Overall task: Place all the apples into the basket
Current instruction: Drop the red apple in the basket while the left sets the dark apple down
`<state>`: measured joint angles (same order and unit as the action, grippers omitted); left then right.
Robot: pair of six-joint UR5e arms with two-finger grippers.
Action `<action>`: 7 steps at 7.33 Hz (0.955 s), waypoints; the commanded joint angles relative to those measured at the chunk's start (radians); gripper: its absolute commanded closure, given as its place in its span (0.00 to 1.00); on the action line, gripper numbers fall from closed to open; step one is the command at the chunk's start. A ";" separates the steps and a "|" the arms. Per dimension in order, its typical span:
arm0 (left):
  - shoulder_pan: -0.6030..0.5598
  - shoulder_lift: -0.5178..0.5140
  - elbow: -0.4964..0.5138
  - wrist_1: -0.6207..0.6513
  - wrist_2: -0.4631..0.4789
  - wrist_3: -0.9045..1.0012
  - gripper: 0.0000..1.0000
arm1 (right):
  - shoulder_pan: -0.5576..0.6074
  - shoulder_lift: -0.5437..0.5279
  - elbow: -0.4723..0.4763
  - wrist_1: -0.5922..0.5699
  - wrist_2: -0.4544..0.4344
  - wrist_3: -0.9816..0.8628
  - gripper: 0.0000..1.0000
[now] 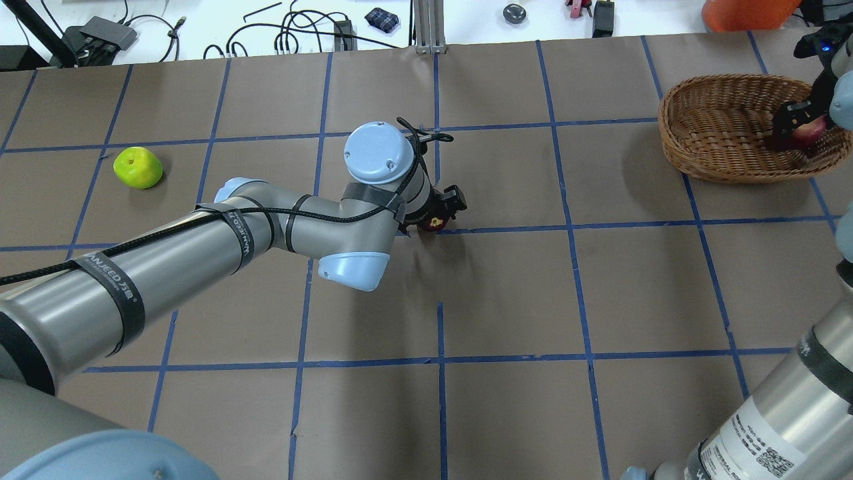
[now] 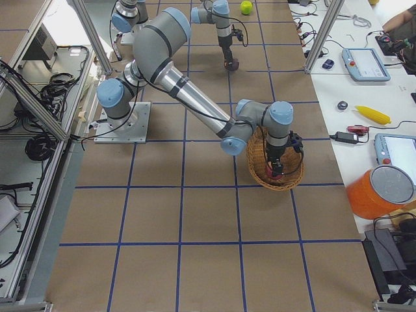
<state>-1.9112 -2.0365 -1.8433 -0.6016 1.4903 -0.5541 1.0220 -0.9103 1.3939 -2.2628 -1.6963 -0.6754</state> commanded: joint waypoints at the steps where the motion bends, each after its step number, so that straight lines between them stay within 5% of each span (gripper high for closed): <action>1: 0.029 0.051 0.006 -0.082 -0.001 0.005 0.00 | -0.007 -0.007 -0.004 0.011 0.003 -0.004 0.00; 4: 0.186 0.188 0.025 -0.301 -0.031 0.156 0.00 | 0.016 -0.114 -0.026 0.169 0.016 -0.006 0.00; 6: 0.359 0.240 0.061 -0.532 -0.024 0.377 0.00 | 0.148 -0.250 -0.022 0.384 0.056 0.055 0.00; 7: 0.458 0.242 0.055 -0.544 -0.019 0.490 0.00 | 0.227 -0.306 -0.019 0.469 0.066 0.142 0.00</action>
<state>-1.5740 -1.8075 -1.7893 -1.0809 1.4673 -0.2025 1.1524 -1.1405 1.3722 -1.9115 -1.6442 -0.6209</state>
